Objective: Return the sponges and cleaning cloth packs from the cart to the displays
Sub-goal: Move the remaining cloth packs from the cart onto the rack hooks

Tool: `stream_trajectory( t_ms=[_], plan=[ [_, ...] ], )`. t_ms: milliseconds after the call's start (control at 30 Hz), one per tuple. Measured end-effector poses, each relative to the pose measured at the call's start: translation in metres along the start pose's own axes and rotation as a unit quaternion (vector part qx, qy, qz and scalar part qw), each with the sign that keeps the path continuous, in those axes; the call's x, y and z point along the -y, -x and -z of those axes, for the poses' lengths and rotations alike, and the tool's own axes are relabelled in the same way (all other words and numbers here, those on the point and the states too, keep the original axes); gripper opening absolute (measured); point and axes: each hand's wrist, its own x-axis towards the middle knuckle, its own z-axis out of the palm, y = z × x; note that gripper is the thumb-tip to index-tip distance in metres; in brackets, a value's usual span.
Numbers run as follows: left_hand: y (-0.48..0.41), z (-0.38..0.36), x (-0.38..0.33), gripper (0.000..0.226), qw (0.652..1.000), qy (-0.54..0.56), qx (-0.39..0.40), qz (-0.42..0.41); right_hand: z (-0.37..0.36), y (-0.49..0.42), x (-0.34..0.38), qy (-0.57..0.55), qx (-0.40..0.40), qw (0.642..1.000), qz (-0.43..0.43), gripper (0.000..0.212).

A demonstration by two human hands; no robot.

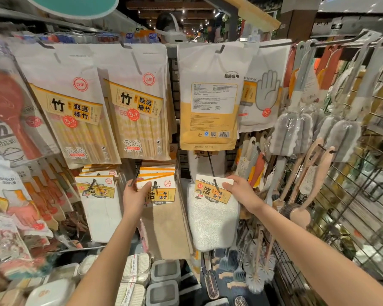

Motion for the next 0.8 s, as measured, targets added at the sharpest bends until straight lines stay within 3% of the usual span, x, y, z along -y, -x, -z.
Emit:
stream_trajectory(
  t_ms=[133, 233, 433, 500, 667, 800],
  plan=[
    [-0.014, -0.008, 0.002, 0.057, 0.990, -0.116, -0.080, -0.024, -0.001, -0.008, 0.000, 0.000, -0.001, 1.000, -0.003, 0.022],
    [-0.016, -0.008, 0.004, 0.066, 0.989, -0.108, -0.102, -0.018, -0.003, -0.025, 0.001, 0.008, -0.013, 1.000, -0.017, 0.021],
    [0.015, 0.004, 0.014, 0.041, 0.984, -0.119, -0.129, -0.019, -0.016, -0.074, 0.015, 0.144, -0.077, 0.986, -0.022, 0.042],
    [0.025, 0.010, 0.017, 0.032, 0.989, -0.102, -0.104, -0.014, -0.018, -0.087, 0.018, 0.176, -0.091, 0.980, -0.029, 0.041],
    [0.044, 0.015, 0.017, 0.012, 0.994, -0.063, 0.078, -0.033, -0.021, -0.102, 0.015, 0.183, -0.129, 0.973, -0.055, 0.043],
    [0.056, 0.005, 0.008, 0.012, 0.988, -0.065, 0.131, -0.038, -0.019, -0.072, 0.019, 0.153, -0.116, 0.979, -0.062, 0.053]
  ],
)
